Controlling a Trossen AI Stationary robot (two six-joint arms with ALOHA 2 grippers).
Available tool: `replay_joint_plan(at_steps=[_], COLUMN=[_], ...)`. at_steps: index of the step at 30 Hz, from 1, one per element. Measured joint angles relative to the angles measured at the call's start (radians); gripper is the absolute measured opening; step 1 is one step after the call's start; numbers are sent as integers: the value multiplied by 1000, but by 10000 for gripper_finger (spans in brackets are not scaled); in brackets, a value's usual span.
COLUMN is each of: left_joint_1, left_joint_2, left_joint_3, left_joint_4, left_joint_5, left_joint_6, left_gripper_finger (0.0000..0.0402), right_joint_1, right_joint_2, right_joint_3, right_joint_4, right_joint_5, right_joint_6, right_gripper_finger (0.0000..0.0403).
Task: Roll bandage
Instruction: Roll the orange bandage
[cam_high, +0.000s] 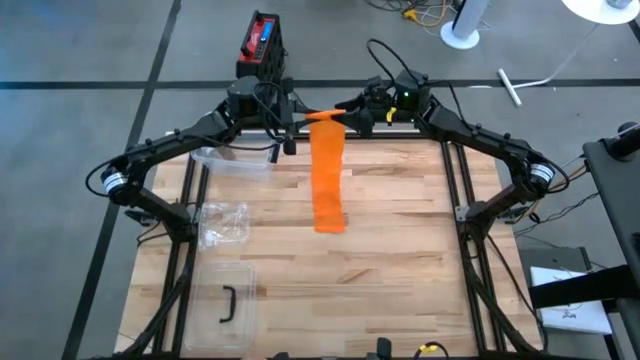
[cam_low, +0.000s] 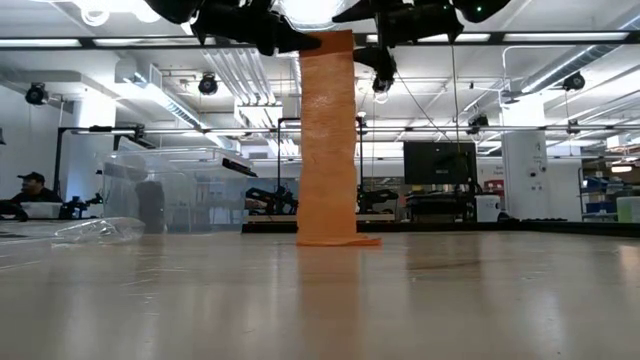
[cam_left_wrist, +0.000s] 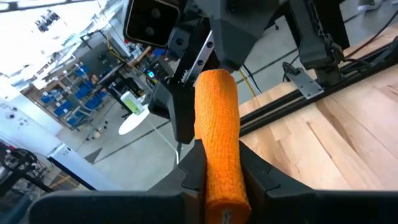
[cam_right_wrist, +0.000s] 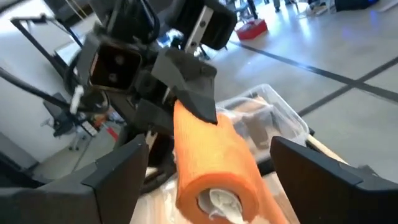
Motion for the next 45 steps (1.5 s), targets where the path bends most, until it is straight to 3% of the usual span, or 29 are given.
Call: replay_joint_plan(at_steps=[7, 15, 32, 45], left_joint_1=[-9, -9, -9, -9], left_joint_2=[-12, -13, -13, -13], left_joint_3=[0, 0, 0, 0], left_joint_4=[21, 29, 13, -18], left_joint_5=[0, -72, -84, -84], left_joint_6=[8, 52, 166, 256], left_gripper_finger=[47, 46, 48, 48], right_joint_1=[0, 0, 12, 18], right_joint_2=[25, 83, 87, 87], right_joint_3=[-1, 4, 4, 4], right_joint_4=[108, 166, 178, 162], right_joint_5=[-2, -57, -62, -54], right_joint_6=[113, 242, 343, 294], right_gripper_finger=[323, 314, 267, 240])
